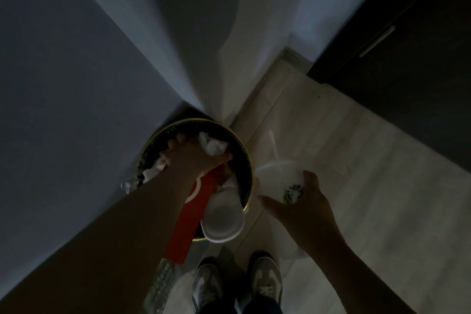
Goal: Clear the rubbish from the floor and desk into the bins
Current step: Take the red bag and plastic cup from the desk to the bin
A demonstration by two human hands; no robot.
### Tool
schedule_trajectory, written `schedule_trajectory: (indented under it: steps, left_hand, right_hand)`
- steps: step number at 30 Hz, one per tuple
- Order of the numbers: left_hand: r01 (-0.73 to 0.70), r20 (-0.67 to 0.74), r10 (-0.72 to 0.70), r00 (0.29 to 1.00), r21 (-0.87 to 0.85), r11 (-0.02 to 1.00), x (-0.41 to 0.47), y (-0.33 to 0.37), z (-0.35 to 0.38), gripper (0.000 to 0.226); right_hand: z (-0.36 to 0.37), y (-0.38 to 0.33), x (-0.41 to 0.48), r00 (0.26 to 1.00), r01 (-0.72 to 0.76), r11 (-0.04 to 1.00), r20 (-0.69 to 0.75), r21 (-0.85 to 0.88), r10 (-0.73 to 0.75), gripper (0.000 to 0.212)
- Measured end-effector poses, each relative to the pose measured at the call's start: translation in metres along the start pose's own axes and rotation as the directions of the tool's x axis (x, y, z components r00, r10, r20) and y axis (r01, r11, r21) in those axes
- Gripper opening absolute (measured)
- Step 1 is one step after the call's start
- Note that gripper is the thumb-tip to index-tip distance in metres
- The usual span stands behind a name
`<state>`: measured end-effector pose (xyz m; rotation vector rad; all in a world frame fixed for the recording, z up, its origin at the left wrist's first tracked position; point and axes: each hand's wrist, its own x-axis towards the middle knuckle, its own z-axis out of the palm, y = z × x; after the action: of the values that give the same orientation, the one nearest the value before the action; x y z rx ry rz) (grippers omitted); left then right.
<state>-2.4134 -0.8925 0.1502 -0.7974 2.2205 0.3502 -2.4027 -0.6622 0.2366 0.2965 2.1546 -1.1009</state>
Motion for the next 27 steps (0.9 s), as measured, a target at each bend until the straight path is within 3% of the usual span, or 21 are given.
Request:
schedule_trajectory:
  steps: [3, 5, 8, 13, 17, 20, 23, 27]
  left_hand:
    - [0.002, 0.008, -0.001, 1.000, -0.040, 0.999, -0.009, -0.011, -0.014, 0.134]
    - [-0.041, -0.067, 0.032, 0.997, -0.140, 0.989, -0.015, -0.023, -0.017, 0.140]
    - [-0.162, -0.182, 0.121, 0.976, -0.233, 0.959, -0.032, -0.039, -0.025, 0.114]
    - [-0.231, -0.179, 0.188, 0.966, -0.264, 0.936, -0.072, -0.058, -0.041, 0.095]
    - [-0.260, -0.177, 0.219, 0.960, -0.255, 0.931, -0.100, -0.081, -0.040, 0.069]
    - [-0.218, -0.151, 0.186, 0.971, -0.236, 0.947, -0.114, -0.094, -0.034, 0.063]
    - [-0.175, -0.098, 0.155, 0.983, -0.260, 0.949, -0.119, -0.105, -0.030, 0.058]
    - [-0.158, -0.070, 0.146, 0.987, -0.238, 0.958, -0.122, -0.113, -0.024, 0.073]
  right_hand:
    - [0.006, -0.011, -0.001, 1.000, -0.020, 1.000, 0.005, -0.003, 0.020, 0.085]
    - [0.009, -0.018, -0.003, 0.998, -0.051, 0.999, 0.024, -0.011, 0.052, 0.089]
    - [0.017, -0.028, -0.007, 0.991, -0.115, 0.993, 0.060, -0.006, 0.116, 0.087]
    - [0.036, -0.041, -0.017, 0.992, -0.065, 0.993, 0.111, 0.096, 0.054, 0.085]
    - [0.060, -0.057, -0.016, 0.989, 0.098, 0.994, 0.114, -0.043, -0.092, 0.065]
    - [0.086, -0.047, -0.002, 0.984, 0.142, 0.965, 0.133, -0.218, -0.115, 0.078]
    - [0.110, -0.031, 0.008, 0.987, 0.027, 0.949, 0.156, -0.313, 0.023, 0.094]
    - [0.124, -0.022, 0.023, 0.990, -0.078, 0.951, 0.089, -0.298, 0.109, 0.088]
